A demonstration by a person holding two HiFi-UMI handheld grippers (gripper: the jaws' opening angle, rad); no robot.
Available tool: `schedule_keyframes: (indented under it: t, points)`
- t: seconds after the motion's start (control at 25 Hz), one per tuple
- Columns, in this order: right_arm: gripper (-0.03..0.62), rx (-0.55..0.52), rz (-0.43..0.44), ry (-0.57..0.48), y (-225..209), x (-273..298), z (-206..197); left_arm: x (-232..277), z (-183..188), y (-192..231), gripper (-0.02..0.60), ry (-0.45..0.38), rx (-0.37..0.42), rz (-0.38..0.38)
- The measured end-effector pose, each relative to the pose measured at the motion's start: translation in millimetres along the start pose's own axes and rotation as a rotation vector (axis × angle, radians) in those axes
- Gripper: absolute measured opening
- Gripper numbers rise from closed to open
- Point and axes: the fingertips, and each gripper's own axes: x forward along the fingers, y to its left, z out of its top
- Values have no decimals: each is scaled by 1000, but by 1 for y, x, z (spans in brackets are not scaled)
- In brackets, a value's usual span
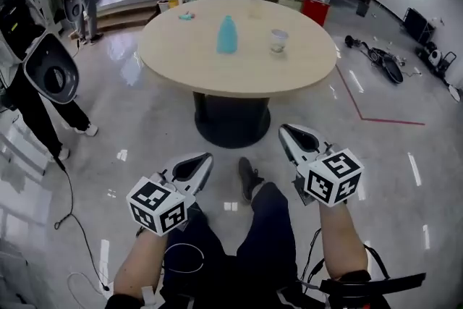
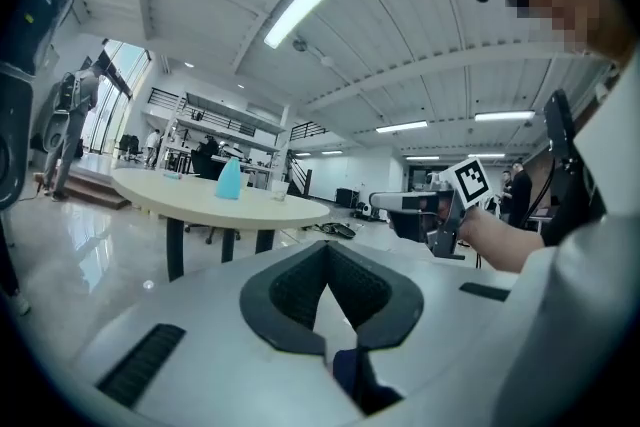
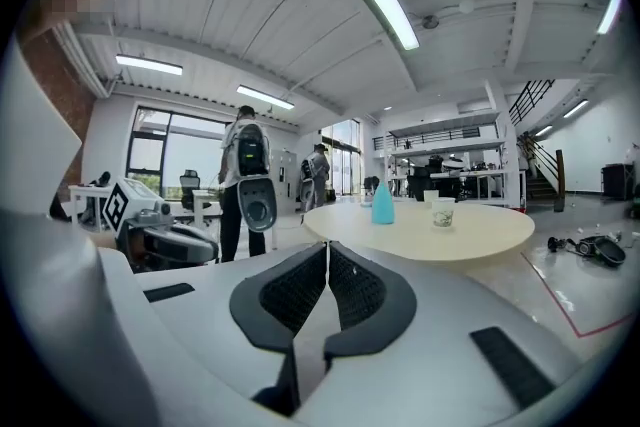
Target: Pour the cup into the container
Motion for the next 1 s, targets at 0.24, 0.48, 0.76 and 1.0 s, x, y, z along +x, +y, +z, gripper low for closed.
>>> schedule_keyframes:
  t: [0.24, 0.48, 0.76, 1.0]
  points:
    - [12, 11, -14, 4, 54, -91, -15, -57, -30, -91, 2, 1, 6, -23]
    - [12, 8, 31, 9, 126, -168, -26, -139, -55, -168, 1, 6, -4, 15]
    - [12, 6, 53, -9, 181, -254, -33, -203, -74, -254, 2, 13, 17, 19]
    - [12, 41, 27, -19, 212, -319, -32, -246, -82, -311, 2, 39, 5, -2]
